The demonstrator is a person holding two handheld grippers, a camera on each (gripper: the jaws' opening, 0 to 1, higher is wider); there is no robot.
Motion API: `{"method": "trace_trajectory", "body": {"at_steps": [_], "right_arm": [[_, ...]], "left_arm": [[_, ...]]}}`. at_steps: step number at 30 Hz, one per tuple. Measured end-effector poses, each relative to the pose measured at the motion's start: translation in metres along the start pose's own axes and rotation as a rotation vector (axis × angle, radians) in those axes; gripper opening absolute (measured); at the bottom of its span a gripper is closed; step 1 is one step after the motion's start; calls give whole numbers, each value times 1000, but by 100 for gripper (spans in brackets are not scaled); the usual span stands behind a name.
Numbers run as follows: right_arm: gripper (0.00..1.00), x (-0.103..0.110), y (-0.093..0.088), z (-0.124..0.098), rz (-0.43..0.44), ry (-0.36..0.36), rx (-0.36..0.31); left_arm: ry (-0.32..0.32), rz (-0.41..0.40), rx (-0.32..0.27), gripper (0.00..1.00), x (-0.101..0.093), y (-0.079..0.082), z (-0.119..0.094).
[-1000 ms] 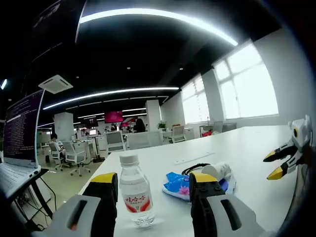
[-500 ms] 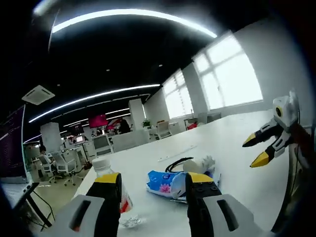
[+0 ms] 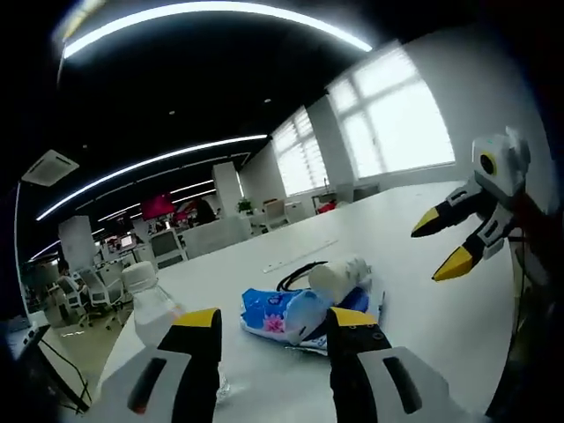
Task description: Arrange the tabletop items into an orderly group along one side of the table until the central work area is clear of visible clutter.
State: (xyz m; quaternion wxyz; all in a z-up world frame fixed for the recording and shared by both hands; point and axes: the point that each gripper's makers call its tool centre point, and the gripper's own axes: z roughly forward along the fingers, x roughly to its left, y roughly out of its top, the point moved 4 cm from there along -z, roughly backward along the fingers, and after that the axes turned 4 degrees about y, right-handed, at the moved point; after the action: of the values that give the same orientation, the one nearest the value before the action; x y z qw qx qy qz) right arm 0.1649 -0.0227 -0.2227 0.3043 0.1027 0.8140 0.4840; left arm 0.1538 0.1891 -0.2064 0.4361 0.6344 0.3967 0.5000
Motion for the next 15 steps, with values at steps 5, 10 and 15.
{"method": "trace_trajectory", "body": {"at_steps": [5, 10, 15], "right_arm": [[41, 1, 1, 6, -16, 9, -7], [39, -1, 6, 16, -85, -1, -27], [39, -1, 15, 31, -112, 18, -56]], "left_arm": [[-6, 48, 15, 42, -3, -2, 6], [-39, 95, 37, 42, -10, -3, 17], [-62, 122, 75, 42, -15, -9, 29]]}}
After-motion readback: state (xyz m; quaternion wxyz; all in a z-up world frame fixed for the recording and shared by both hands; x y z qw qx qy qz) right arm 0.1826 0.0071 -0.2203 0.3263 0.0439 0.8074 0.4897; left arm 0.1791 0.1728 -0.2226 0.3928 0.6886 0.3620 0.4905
